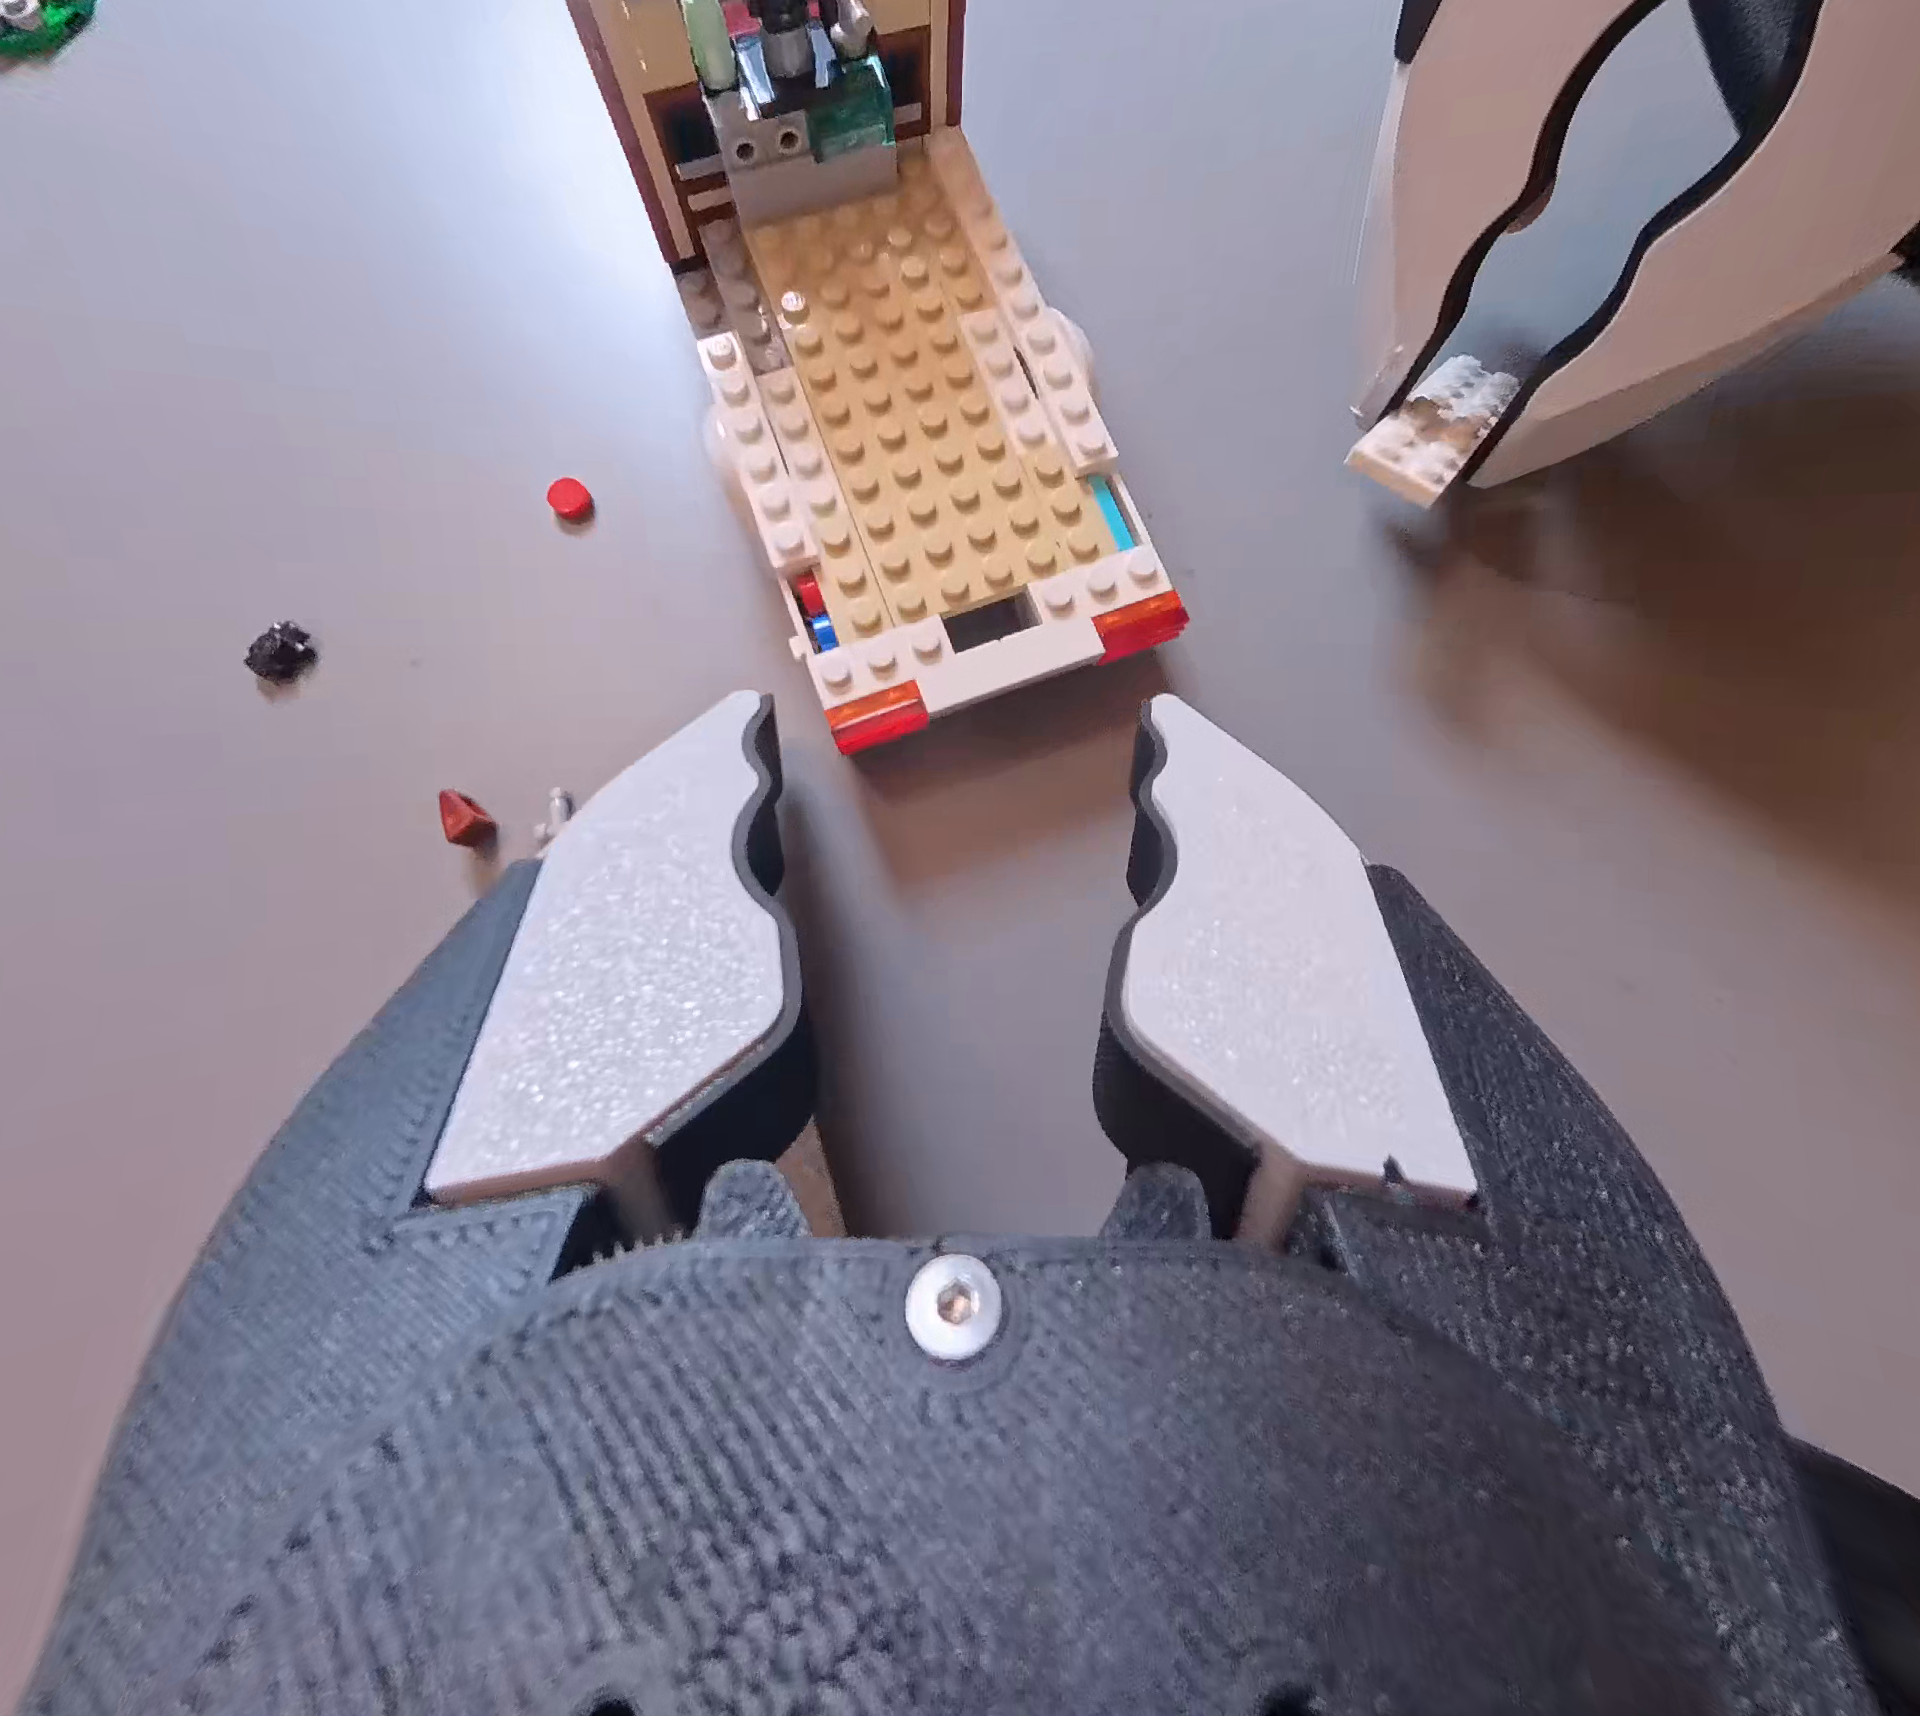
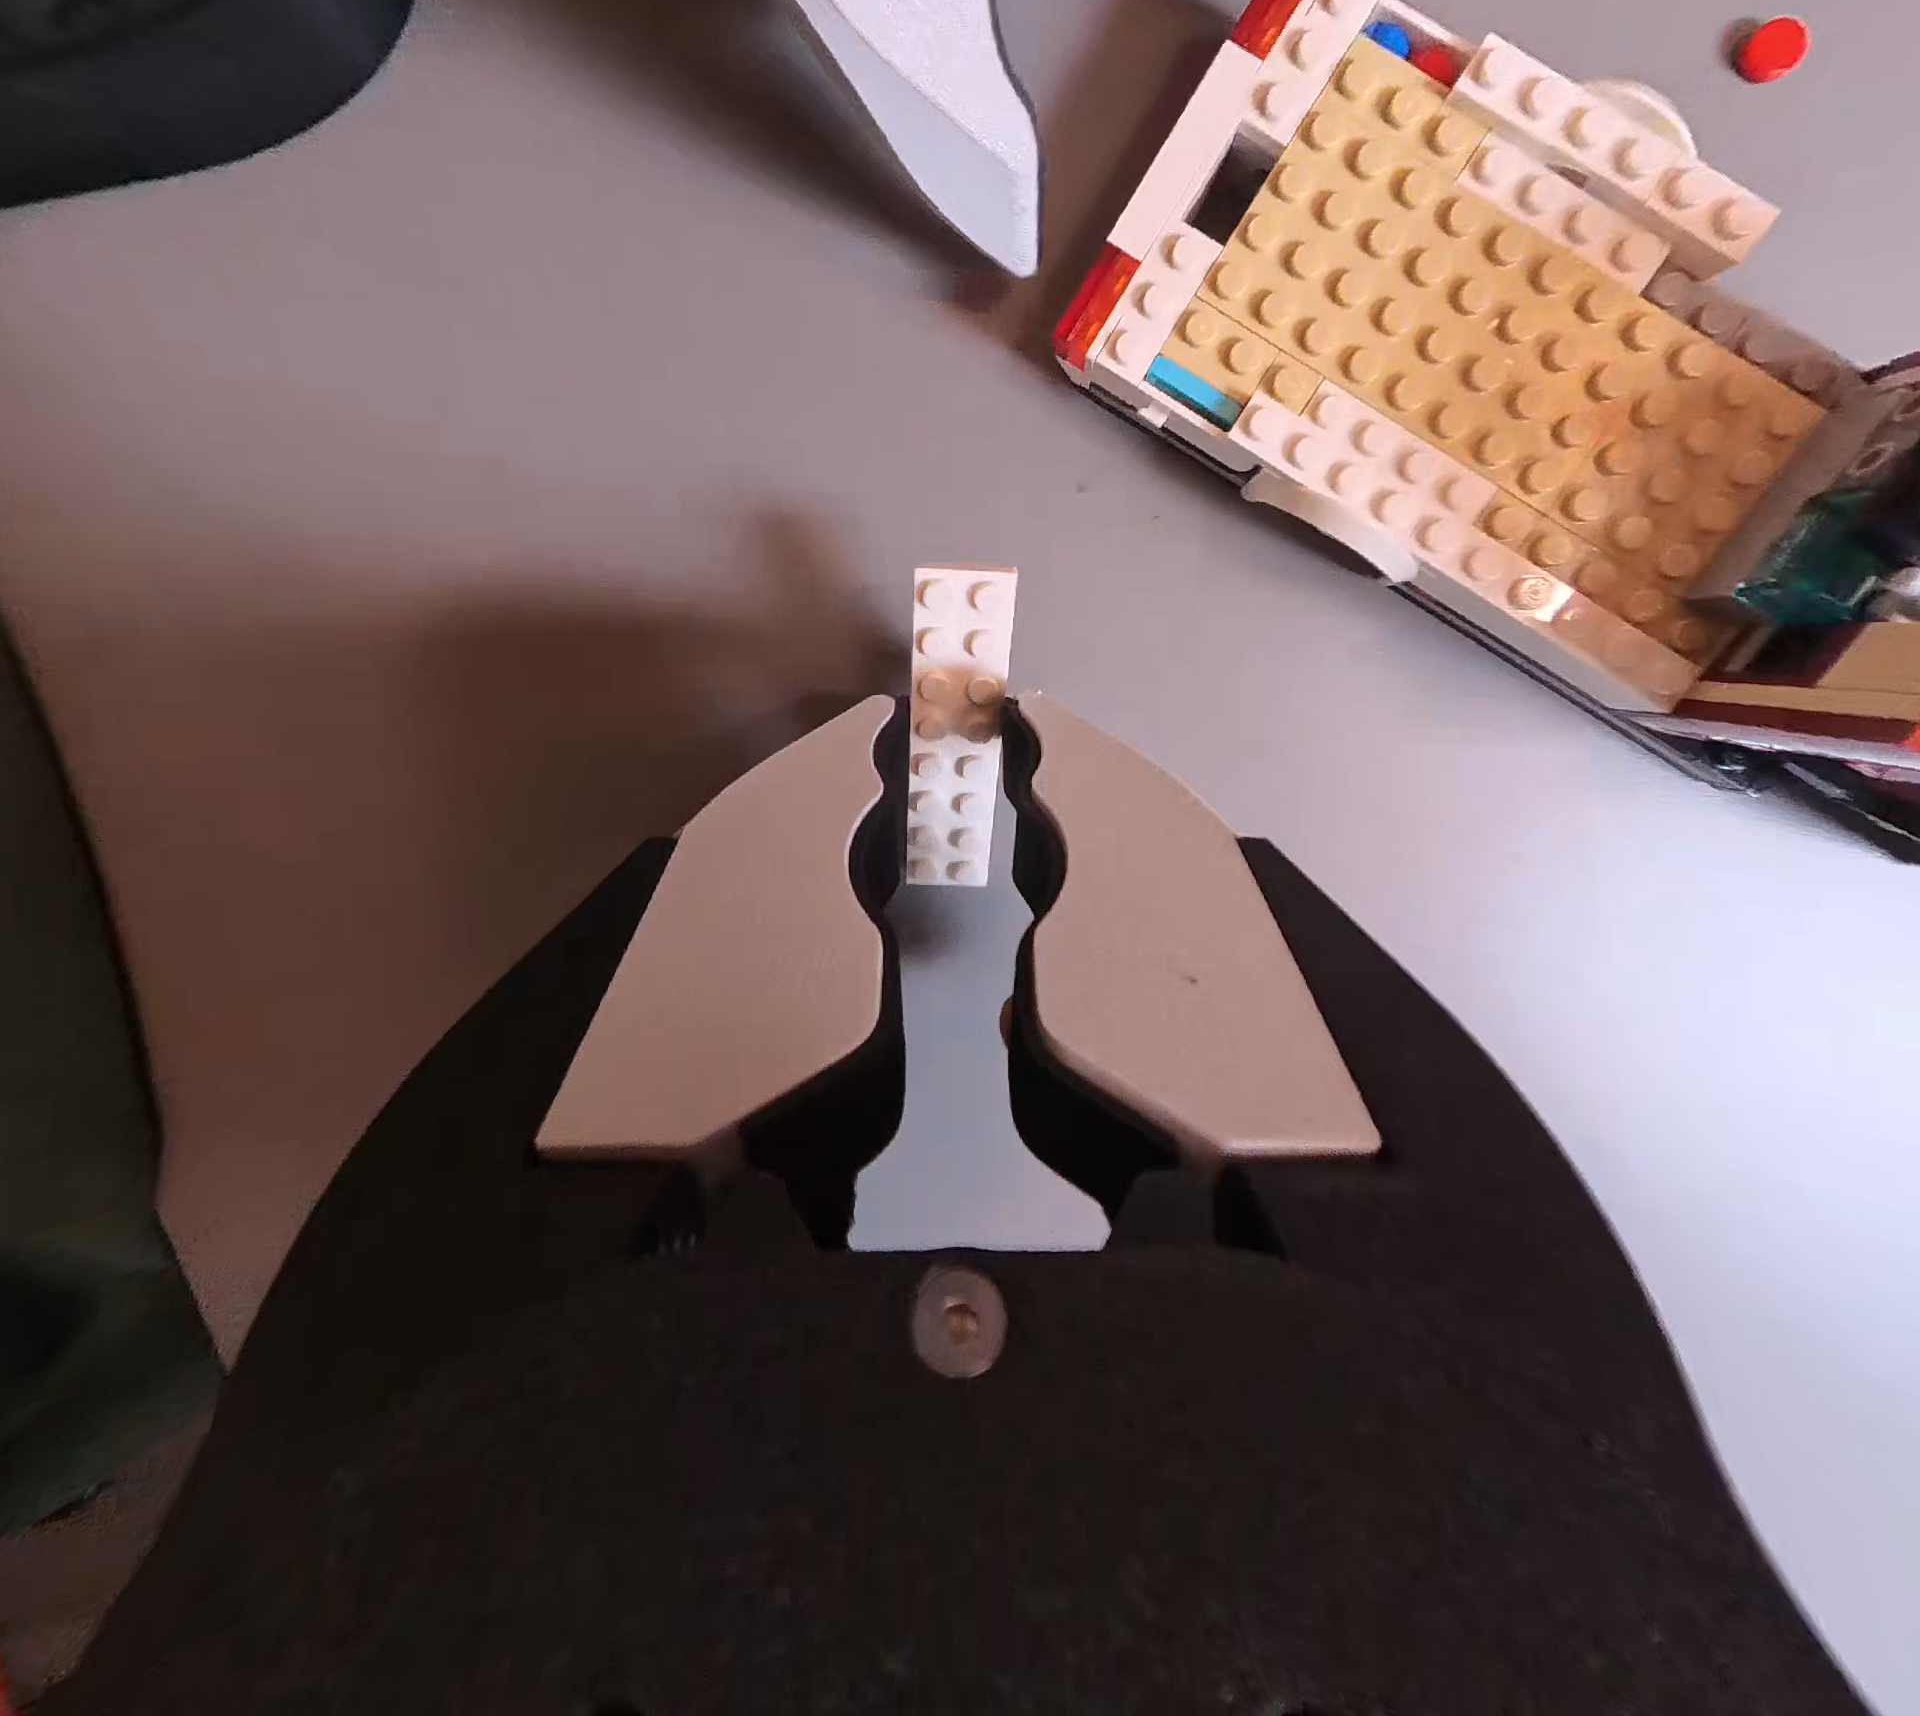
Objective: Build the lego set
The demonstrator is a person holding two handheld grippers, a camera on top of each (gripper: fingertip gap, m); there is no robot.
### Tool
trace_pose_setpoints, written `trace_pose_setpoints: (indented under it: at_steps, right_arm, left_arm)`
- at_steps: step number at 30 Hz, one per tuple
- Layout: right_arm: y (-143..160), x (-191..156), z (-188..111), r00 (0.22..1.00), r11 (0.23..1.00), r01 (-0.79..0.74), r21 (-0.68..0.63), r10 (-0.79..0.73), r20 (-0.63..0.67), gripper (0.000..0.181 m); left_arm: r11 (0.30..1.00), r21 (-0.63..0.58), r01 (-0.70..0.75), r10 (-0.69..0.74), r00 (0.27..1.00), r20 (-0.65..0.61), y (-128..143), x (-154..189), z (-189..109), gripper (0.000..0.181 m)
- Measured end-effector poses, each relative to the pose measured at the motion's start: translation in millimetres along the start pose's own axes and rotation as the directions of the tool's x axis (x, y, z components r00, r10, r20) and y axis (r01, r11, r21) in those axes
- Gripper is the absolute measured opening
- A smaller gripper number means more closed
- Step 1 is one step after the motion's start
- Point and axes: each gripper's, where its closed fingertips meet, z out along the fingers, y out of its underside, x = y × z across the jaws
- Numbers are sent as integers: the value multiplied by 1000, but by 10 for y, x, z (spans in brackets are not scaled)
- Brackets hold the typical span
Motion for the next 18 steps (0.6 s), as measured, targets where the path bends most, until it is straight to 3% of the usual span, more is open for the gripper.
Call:
trace_pose_setpoints:
  at_steps: [6, 18]
  right_arm:
    - [84, 12, -10, 998, 999, 43, -34, -44, -42, 29]
    - [243, -17, 16, 996, 998, 42, -42, -45, -83, 17]
  left_arm:
    - [1000, -8, -8, 8, 999, -32, -3, 87, 57, 63]
    - [998, 8, -68, 68, 995, -79, -102, 536, 157, 50]
